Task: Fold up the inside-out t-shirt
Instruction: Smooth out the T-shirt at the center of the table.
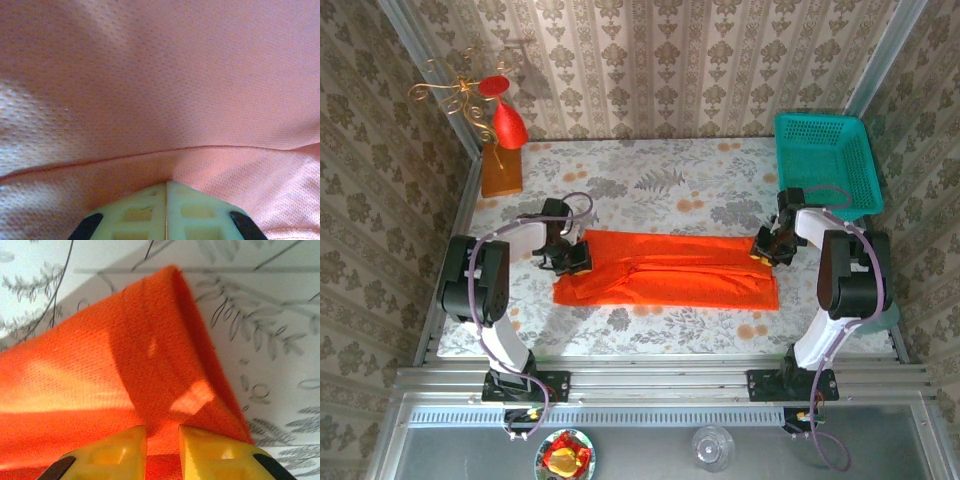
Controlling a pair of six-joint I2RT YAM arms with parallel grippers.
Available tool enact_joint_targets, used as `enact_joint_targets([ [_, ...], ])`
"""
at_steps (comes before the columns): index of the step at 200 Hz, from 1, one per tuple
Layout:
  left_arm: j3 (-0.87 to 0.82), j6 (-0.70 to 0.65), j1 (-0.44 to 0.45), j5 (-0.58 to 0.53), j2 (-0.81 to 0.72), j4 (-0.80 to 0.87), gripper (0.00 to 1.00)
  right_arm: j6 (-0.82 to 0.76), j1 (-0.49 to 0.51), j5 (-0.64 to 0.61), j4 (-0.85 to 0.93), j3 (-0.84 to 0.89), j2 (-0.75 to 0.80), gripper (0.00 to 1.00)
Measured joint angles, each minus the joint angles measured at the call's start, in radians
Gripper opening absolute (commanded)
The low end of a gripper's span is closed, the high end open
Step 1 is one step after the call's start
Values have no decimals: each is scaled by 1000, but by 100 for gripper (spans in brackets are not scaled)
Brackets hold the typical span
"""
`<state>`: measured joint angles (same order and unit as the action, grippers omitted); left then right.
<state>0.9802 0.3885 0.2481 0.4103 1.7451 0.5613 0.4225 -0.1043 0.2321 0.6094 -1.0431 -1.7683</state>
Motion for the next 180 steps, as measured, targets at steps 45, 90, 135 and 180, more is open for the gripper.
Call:
enact_joint_targets([
  [45, -58, 2, -36, 62, -30, -63, 10, -4, -4, 3, 3, 19, 52, 24],
  [90, -77, 11, -47, 64, -55, -65, 11, -2, -7, -66, 49, 77, 243, 26],
  [135, -77, 19, -46, 65, -59, -61, 18, -2, -7, -75, 76, 177, 265, 30],
  [180, -77, 19, -45, 61, -74, -45, 18, 0, -7, -62, 65, 201, 255, 31],
])
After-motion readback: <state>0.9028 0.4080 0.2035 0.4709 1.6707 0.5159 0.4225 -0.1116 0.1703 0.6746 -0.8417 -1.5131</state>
